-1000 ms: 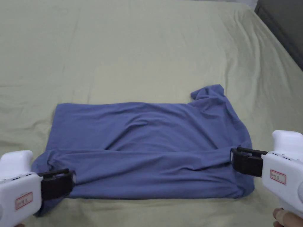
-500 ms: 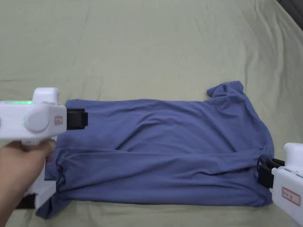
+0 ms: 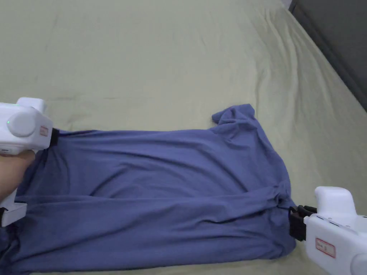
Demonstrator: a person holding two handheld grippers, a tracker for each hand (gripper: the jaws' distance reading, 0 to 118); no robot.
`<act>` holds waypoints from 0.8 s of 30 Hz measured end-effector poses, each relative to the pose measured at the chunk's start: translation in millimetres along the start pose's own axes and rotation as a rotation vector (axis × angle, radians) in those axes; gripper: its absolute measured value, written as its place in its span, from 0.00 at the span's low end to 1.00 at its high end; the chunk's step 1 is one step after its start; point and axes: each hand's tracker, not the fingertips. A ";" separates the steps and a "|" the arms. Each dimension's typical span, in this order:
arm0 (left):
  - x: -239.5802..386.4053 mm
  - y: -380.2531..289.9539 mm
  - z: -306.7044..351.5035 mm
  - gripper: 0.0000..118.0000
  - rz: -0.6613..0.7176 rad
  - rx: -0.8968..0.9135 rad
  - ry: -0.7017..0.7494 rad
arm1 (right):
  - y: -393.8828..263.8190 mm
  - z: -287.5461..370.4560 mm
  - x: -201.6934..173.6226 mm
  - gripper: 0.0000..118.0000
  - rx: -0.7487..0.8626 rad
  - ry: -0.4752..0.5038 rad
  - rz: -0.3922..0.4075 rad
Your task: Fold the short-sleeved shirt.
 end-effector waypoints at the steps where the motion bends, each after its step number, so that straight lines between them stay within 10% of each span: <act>1: 1.8 3.8 2.0 0.00 -0.023 0.011 0.029 | 8.8 -5.0 1.2 0.02 0.000 -0.001 0.017; 6: -17.2 8.0 24.8 0.00 0.091 0.035 -0.048 | 87.5 -42.2 13.2 0.02 0.048 0.084 0.063; 7: -20.2 8.5 27.2 0.00 0.088 0.038 -0.051 | 109.0 -55.5 16.5 0.22 0.020 0.128 0.064; 9: -19.1 4.6 31.3 0.00 0.074 0.045 -0.053 | 146.9 -89.6 13.3 1.00 -0.046 0.129 0.104; 17: -19.9 -2.7 26.7 0.00 0.064 0.032 -0.048 | 195.4 -182.9 2.1 0.92 -0.206 0.009 0.030; 20: -23.8 -4.0 22.1 0.00 0.063 0.027 -0.050 | 193.9 -185.8 -4.8 0.15 -0.223 0.025 0.026; 24: -26.2 -5.4 23.8 0.00 0.068 0.037 -0.058 | 190.9 -149.3 -22.6 0.07 -0.068 0.041 0.211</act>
